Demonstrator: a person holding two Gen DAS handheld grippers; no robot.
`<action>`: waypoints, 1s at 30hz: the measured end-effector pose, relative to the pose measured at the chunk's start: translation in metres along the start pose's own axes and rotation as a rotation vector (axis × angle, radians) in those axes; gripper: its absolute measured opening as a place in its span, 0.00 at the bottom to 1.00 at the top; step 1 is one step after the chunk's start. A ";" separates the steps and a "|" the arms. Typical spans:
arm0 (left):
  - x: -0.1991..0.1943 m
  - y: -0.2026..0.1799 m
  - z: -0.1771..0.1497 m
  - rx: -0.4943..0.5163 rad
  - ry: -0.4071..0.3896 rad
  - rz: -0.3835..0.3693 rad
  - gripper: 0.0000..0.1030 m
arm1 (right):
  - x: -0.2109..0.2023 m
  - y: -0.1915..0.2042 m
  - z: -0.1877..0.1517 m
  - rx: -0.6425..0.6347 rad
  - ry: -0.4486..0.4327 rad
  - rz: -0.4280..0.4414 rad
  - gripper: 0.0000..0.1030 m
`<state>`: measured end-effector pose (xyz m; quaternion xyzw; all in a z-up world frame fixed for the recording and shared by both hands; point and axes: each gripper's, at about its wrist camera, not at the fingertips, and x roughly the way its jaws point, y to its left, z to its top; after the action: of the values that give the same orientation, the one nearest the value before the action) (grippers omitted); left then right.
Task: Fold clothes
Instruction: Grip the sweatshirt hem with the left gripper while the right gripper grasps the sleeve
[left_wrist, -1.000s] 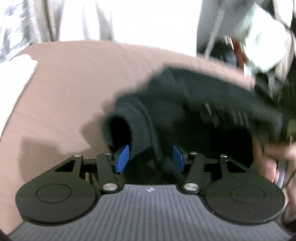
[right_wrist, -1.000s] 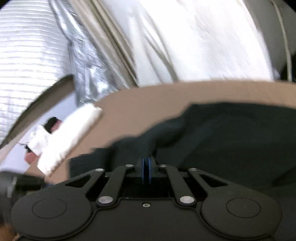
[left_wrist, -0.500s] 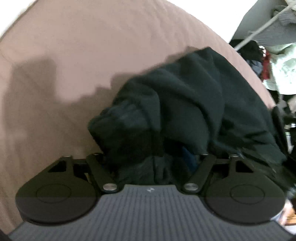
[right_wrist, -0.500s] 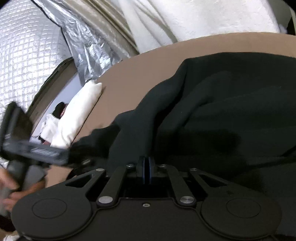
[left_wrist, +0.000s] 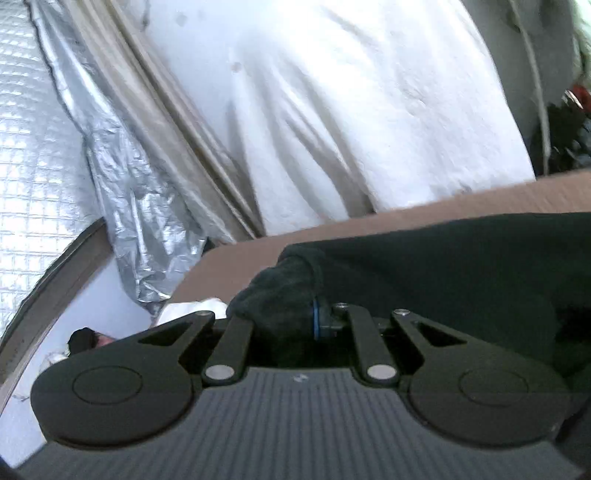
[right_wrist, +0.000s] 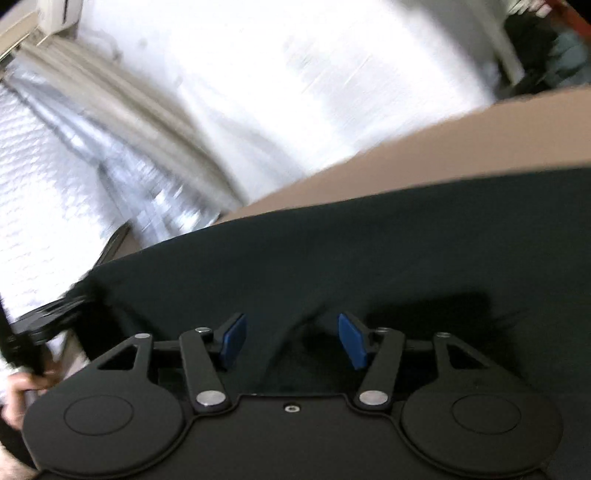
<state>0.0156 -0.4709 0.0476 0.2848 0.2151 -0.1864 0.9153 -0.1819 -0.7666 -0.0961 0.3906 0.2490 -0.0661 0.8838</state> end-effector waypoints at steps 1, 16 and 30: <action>0.000 0.003 0.005 -0.018 0.008 -0.003 0.09 | -0.011 -0.002 0.005 -0.019 -0.024 -0.055 0.59; 0.070 -0.053 -0.035 0.156 0.009 0.081 0.09 | -0.053 -0.074 -0.001 -0.177 -0.003 -1.057 0.63; 0.125 -0.053 -0.072 0.143 0.096 0.074 0.10 | -0.113 -0.092 0.021 0.080 -0.250 -1.085 0.66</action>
<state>0.0751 -0.4954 -0.0922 0.3657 0.2341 -0.1538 0.8876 -0.3010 -0.8538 -0.0892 0.2289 0.3049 -0.5667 0.7304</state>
